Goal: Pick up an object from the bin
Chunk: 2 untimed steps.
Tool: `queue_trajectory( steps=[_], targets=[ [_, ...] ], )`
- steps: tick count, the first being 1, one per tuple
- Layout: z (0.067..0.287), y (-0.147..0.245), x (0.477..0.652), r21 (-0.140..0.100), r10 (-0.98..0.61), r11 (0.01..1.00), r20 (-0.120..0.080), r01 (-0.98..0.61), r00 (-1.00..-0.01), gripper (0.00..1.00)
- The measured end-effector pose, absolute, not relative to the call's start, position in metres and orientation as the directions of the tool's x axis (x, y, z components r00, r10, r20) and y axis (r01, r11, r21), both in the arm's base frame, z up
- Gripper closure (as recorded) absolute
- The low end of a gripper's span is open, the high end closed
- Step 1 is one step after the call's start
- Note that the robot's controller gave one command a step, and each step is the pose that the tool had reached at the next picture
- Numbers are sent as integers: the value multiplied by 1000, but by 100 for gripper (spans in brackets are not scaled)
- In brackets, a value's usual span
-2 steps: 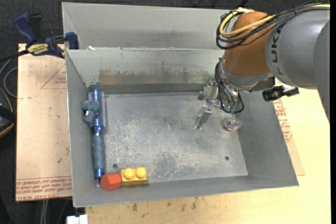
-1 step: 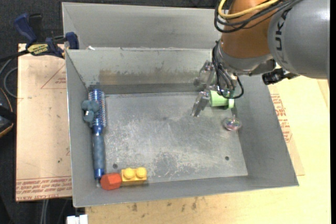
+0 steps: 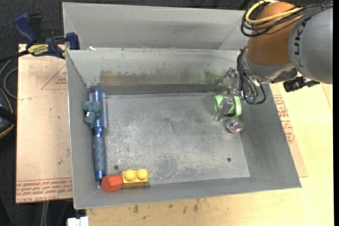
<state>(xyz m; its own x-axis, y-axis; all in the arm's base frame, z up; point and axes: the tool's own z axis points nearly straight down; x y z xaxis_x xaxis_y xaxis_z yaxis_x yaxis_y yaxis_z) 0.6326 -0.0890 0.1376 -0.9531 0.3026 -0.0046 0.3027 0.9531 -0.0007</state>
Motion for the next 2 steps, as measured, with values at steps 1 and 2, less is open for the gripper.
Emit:
queue_trajectory(
  steps=[1, 2],
  targets=[
    [79, -146, 618, 0, 381, 925, 3, 381, -925, 0],
    [83, -143, 621, 3, 376, 927, -3, 376, -927, 100]
  ],
)
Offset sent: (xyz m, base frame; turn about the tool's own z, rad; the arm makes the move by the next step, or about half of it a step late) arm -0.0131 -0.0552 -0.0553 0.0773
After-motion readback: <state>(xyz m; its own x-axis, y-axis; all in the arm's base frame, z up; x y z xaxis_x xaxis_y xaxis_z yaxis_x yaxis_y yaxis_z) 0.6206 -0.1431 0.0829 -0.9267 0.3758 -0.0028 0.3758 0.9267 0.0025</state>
